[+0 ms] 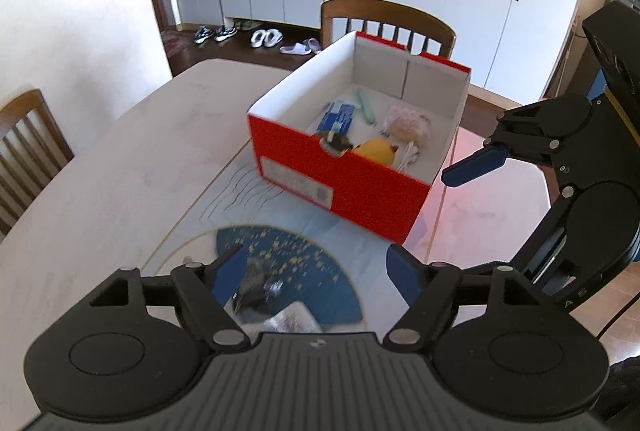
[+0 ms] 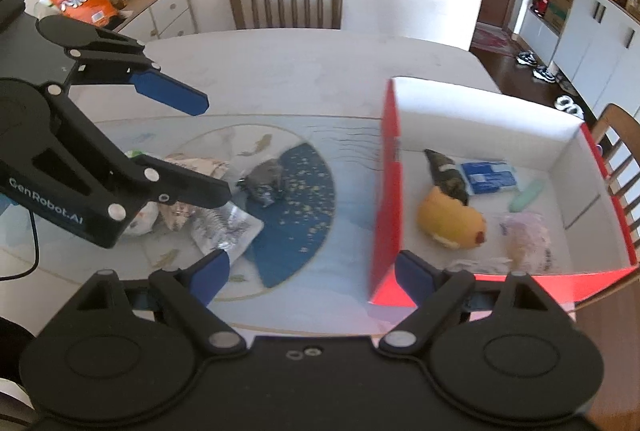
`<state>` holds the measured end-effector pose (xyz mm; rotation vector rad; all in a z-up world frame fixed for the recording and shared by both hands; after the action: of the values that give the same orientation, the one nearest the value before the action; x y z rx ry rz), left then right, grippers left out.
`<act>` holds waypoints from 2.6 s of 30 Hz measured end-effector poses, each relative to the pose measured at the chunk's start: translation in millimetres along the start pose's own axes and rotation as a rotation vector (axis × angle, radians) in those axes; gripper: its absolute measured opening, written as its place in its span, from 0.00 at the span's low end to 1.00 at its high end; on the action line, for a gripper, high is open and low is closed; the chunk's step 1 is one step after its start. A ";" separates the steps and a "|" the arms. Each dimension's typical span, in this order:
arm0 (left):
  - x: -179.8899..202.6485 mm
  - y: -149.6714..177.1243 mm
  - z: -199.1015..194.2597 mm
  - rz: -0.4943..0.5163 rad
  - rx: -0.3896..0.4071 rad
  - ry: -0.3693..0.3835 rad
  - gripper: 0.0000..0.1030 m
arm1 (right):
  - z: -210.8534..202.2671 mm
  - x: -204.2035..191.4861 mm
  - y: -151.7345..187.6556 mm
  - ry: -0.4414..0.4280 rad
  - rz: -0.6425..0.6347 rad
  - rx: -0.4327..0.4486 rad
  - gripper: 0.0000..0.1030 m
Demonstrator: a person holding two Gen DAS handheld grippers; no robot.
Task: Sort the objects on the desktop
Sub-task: 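Withdraw both grippers from the shoebox back over the table, then move the left gripper to the white plastic bag while the right gripper approaches the printed sachet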
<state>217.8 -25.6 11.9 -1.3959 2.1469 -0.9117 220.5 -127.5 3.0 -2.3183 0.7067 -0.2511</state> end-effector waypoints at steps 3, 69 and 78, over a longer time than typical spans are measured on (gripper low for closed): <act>-8.6 11.0 -5.0 -0.015 0.003 -0.012 0.80 | 6.3 -14.2 0.9 -0.011 -0.029 0.005 0.88; -90.6 173.1 28.8 -0.552 -0.111 -0.471 1.00 | 143.5 -96.1 6.6 -0.160 -0.378 -0.077 0.79; -91.3 178.1 27.0 -0.585 -0.108 -0.548 1.00 | 150.3 -99.5 6.8 -0.206 -0.399 -0.090 0.75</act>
<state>159.1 99.8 -135.1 -2.0919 1.4165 -0.5020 188.9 8.2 -111.6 -2.5116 0.1528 -0.1567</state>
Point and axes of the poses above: each gripper's, at about its wrist camera, not at the fingertips, and z roughly the way its jaws point, x to its right, y to its underside, the point moved 4 cm from there along z, roughly the way its jaws point, and after that the axes turned 7 degrees about x, right-handed, at the moved point
